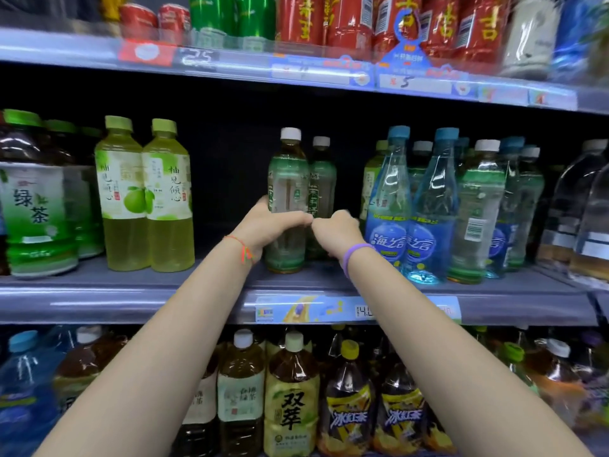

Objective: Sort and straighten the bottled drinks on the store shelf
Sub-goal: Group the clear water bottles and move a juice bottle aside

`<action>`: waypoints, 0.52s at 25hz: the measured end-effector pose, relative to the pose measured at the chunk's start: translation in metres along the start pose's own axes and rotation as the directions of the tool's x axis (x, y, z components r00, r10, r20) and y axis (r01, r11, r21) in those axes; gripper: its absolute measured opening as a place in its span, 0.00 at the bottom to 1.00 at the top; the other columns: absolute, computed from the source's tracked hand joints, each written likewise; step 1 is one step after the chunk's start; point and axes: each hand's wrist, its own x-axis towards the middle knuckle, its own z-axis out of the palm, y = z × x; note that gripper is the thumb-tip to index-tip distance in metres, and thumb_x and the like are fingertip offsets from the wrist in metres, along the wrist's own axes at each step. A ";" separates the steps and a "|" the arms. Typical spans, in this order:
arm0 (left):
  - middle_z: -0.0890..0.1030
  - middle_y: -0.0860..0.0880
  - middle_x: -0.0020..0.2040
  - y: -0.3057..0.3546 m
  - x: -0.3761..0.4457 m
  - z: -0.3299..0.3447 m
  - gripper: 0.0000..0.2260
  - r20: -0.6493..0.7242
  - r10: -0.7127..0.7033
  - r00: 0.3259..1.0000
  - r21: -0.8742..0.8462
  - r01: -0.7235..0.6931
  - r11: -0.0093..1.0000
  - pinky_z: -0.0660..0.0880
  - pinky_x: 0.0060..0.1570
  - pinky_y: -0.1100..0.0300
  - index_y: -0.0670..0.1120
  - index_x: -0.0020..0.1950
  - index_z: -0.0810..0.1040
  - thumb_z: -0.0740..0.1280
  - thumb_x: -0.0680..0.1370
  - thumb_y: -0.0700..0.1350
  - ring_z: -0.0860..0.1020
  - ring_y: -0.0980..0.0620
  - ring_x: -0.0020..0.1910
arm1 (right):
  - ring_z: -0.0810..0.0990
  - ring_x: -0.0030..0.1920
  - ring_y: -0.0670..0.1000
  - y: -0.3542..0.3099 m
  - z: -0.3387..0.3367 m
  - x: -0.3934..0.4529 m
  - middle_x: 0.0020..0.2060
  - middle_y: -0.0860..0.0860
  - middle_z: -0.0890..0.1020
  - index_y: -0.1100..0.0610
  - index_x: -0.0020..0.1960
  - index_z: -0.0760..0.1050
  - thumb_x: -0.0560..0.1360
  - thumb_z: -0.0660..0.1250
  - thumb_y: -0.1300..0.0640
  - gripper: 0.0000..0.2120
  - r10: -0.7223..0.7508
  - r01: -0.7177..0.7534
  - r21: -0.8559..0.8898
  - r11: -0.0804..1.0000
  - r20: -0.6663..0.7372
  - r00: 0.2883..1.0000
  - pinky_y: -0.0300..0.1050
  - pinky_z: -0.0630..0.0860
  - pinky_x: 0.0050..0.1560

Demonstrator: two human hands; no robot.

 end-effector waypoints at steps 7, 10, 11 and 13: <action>0.85 0.45 0.53 -0.004 0.005 -0.003 0.24 0.078 -0.069 0.995 -0.099 0.077 0.992 0.82 0.48 0.53 0.45 0.63 0.74 0.78 0.70 0.40 0.85 0.49 0.48 | 0.76 0.62 0.56 -0.011 0.011 0.020 0.61 0.54 0.77 0.60 0.69 0.70 0.81 0.53 0.61 0.19 0.189 -0.251 0.530 0.810 0.169 0.967 0.48 0.70 0.68; 0.83 0.45 0.54 -0.007 0.002 -0.005 0.31 0.000 -0.025 1.000 -0.053 0.025 0.998 0.81 0.51 0.52 0.45 0.66 0.72 0.80 0.67 0.43 0.83 0.46 0.53 | 0.78 0.62 0.56 -0.016 0.018 0.009 0.62 0.56 0.79 0.62 0.67 0.74 0.82 0.54 0.60 0.17 0.157 -0.273 0.560 0.783 0.247 0.956 0.52 0.72 0.68; 0.82 0.45 0.55 -0.008 0.001 -0.005 0.34 -0.065 0.005 0.998 -0.018 -0.006 1.000 0.81 0.53 0.51 0.46 0.68 0.70 0.81 0.66 0.44 0.82 0.46 0.55 | 0.79 0.59 0.57 -0.018 0.020 0.004 0.60 0.57 0.81 0.61 0.65 0.75 0.81 0.54 0.61 0.17 0.121 -0.248 0.556 0.794 0.254 0.960 0.54 0.75 0.65; 0.78 0.46 0.61 -0.008 -0.005 -0.002 0.42 -0.229 0.082 0.970 0.112 -0.057 0.992 0.77 0.61 0.49 0.46 0.74 0.63 0.80 0.66 0.48 0.78 0.46 0.61 | 0.82 0.55 0.57 -0.020 0.019 -0.008 0.55 0.58 0.83 0.62 0.62 0.77 0.81 0.53 0.63 0.16 0.047 -0.207 0.558 0.804 0.288 0.956 0.55 0.79 0.59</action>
